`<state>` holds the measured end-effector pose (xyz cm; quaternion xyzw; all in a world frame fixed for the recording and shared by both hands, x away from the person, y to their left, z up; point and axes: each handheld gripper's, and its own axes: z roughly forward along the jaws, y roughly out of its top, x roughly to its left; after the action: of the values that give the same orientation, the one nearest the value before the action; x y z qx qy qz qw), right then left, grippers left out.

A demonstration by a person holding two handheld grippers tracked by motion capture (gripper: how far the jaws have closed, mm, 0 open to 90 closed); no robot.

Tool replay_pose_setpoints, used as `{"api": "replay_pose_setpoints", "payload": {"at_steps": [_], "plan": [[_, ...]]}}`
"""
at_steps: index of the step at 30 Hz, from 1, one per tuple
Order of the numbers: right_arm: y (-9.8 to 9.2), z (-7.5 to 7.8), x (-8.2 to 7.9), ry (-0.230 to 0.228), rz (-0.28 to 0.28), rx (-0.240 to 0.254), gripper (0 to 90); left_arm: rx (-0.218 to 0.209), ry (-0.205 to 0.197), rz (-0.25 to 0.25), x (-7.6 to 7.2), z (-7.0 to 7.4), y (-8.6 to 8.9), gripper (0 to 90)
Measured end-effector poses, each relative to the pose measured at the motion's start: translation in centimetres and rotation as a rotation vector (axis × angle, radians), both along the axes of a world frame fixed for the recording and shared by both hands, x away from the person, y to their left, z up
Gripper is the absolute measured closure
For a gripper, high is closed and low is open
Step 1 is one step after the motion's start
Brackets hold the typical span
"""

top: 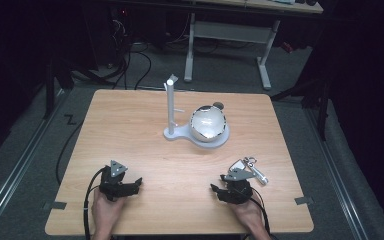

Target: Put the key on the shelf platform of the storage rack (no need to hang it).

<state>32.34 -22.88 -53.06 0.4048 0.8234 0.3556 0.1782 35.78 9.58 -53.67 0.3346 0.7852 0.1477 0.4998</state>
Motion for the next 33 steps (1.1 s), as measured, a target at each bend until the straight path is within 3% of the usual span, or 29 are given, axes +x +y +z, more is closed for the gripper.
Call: {"api": "replay_pose_setpoints", "payload": {"at_steps": [9,11,20,28,33], "plan": [[-0.6,0.3,-0.7,-0.028,-0.025,0.024,51.0,-0.002,0.002,-0.003,-0.1,0.0,0.0,15.1],[-0.9,0.4,-0.9,-0.017,-0.025,0.039,51.2,-0.001,0.002,-0.003,0.0,0.0,0.0,15.1],[-3.2,1.5,-2.0,-0.058,-0.088,0.081,50.6,-0.007,0.009,-0.004,-0.1,0.0,-0.1,14.4],[-4.7,2.2,-1.6,-0.048,-0.121,0.085,55.8,-0.007,0.009,-0.004,-0.1,0.0,-0.1,14.4],[-5.7,2.9,-1.6,-0.086,-0.139,0.082,57.8,-0.006,0.008,-0.005,-0.1,0.0,-0.1,14.4]]}}
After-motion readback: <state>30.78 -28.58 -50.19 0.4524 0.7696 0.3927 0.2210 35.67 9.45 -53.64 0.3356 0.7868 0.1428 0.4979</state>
